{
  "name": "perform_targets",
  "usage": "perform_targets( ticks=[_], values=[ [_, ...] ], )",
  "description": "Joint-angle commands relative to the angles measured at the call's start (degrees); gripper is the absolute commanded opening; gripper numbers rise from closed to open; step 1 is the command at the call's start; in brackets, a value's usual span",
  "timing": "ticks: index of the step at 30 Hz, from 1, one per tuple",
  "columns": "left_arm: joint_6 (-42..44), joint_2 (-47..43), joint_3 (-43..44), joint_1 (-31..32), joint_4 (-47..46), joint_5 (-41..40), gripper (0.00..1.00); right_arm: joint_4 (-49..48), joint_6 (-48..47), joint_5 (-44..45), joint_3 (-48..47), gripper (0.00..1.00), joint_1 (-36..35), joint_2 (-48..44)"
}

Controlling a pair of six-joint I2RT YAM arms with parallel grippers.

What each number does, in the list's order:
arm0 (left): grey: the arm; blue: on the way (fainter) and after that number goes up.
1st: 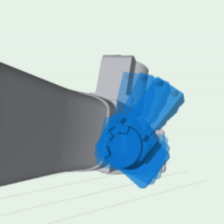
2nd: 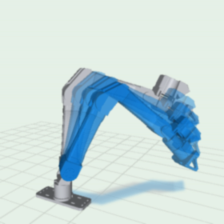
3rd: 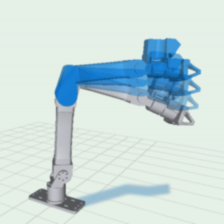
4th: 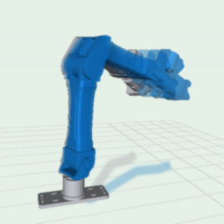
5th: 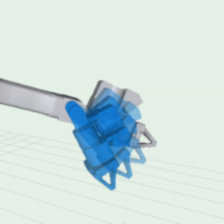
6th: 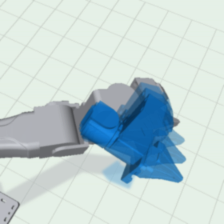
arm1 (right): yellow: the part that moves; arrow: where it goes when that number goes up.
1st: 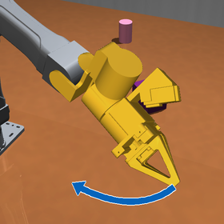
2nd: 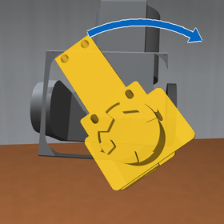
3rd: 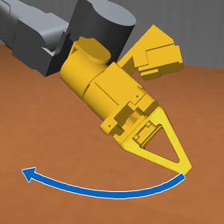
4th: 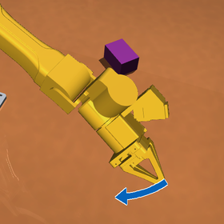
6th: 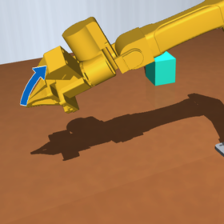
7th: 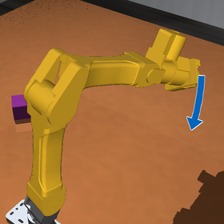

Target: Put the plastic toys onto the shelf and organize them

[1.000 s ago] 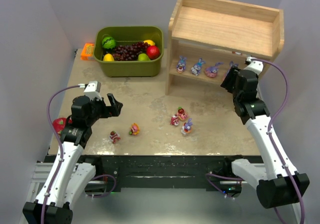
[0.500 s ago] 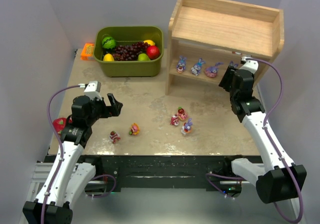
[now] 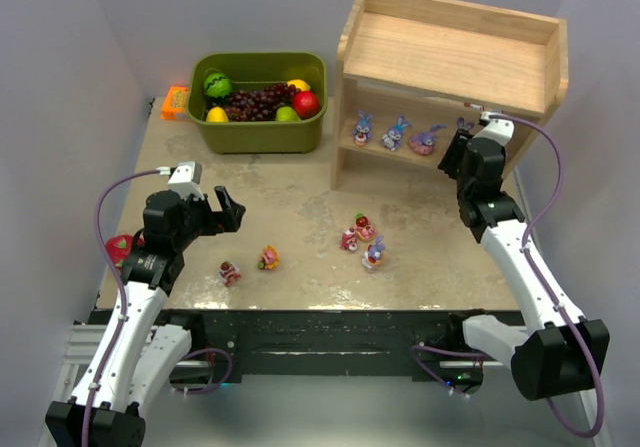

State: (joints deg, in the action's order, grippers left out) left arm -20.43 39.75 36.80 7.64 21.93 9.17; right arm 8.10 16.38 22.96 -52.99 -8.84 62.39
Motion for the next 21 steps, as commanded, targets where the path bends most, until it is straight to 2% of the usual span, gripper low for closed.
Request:
perform_targets(
  ticks=[1, 12, 21],
  values=[
    [0.2, -0.4, 0.3, 0.4, -1.5, -0.2, 0.99, -2.6, 0.1, -1.1, 0.4, 0.45, 0.1, 1.7],
    [0.3, -0.5, 0.4, 0.4, -1.4, -0.4, 1.00, -4.1, 1.2, -1.8, 0.0, 0.41, -3.0, 4.1],
    [0.4, -0.5, 0.4, 0.4, -1.5, -0.4, 0.99, -3.2, 1.7, 1.7, -1.0, 0.40, -7.6, 4.8]
  ],
)
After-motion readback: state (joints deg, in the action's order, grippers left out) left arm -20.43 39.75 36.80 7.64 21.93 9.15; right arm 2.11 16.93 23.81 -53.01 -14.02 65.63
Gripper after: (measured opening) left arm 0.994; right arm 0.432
